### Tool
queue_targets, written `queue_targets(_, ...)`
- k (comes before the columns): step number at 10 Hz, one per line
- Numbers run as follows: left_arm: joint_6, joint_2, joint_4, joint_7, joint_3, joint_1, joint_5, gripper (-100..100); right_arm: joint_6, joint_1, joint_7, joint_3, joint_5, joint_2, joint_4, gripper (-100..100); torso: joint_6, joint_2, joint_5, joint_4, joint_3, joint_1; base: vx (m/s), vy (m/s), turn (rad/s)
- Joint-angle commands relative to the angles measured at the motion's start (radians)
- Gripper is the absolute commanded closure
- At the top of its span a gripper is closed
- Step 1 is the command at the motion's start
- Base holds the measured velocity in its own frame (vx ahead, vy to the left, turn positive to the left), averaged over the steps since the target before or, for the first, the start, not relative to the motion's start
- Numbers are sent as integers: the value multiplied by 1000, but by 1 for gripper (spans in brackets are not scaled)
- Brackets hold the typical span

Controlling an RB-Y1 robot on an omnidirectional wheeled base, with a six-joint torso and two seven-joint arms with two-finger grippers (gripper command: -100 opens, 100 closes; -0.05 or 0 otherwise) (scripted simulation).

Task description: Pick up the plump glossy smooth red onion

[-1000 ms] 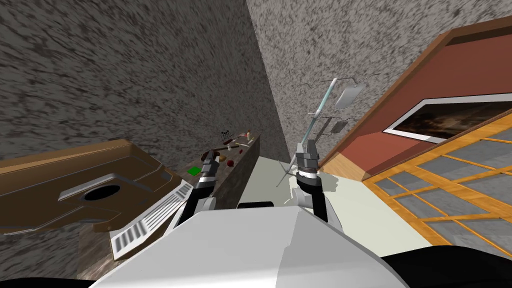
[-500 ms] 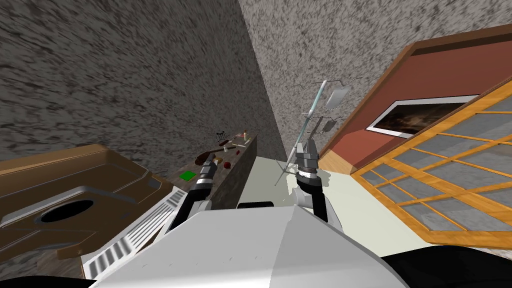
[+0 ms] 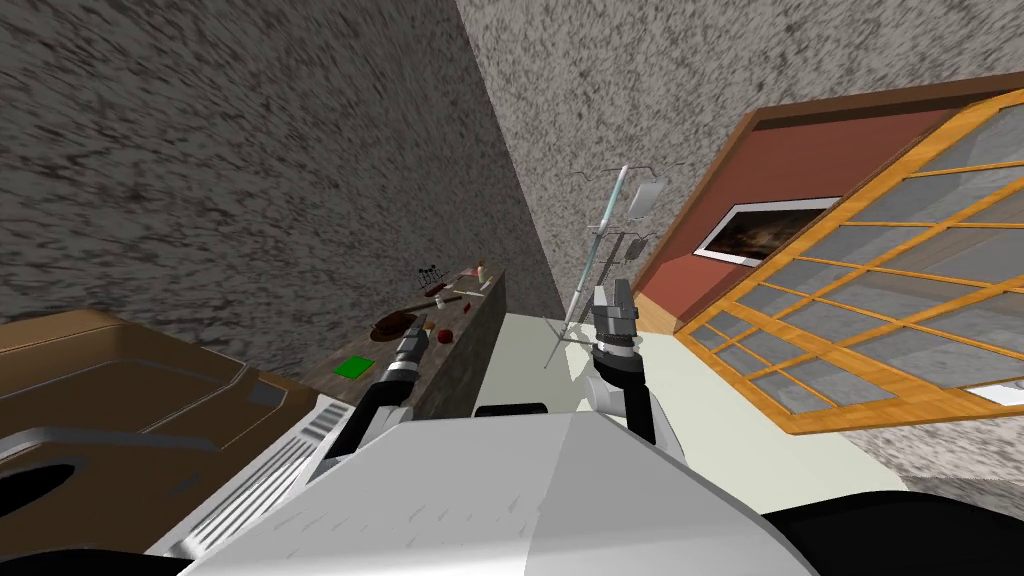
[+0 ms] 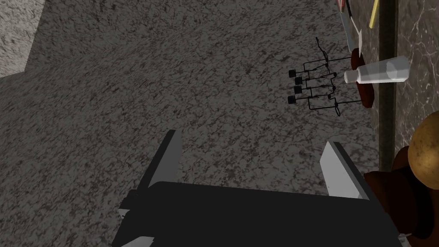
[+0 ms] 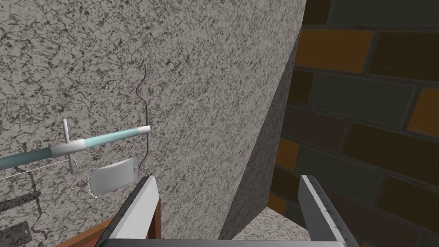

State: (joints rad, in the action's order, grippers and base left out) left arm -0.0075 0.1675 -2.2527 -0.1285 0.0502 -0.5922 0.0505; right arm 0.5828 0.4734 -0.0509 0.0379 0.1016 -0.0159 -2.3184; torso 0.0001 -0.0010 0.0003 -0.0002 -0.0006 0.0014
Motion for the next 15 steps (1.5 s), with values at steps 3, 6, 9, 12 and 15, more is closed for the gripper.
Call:
queue_targets(3, 96, 23, -15, -35, 23, -35, 29, -100, 0, 0, 0, 0, 0, 0, 0, 0, 0, 0, 0, 0, 0, 0, 9, 16, -119)
queue_targets(6, 167, 42, -22, -60, 43, -55, 51, -100, 0, 0, 0, 0, 0, 0, 0, 0, -1, 0, 0, 0, 0, 0, 5, 15, -136)
queue_targets(9, 238, 62, -28, -86, 63, -75, 74, -100, 0, 0, 0, 0, 0, 0, 0, 0, -1, 0, 0, 0, 0, 0, 7, 16, -123)
queue_targets(12, 308, 83, -34, -111, 83, -94, 97, -100, 0, 0, 0, 0, 0, 0, 0, 0, -1, 0, 0, 0, 0, 0, 8, 15, -149)
queue_targets(15, 376, 105, -39, -136, 103, -112, 119, -100, 0, 0, 0, 0, 0, 0, 0, 0, 0, 0, 0, 0, 0, 0, 6, 19, -153)
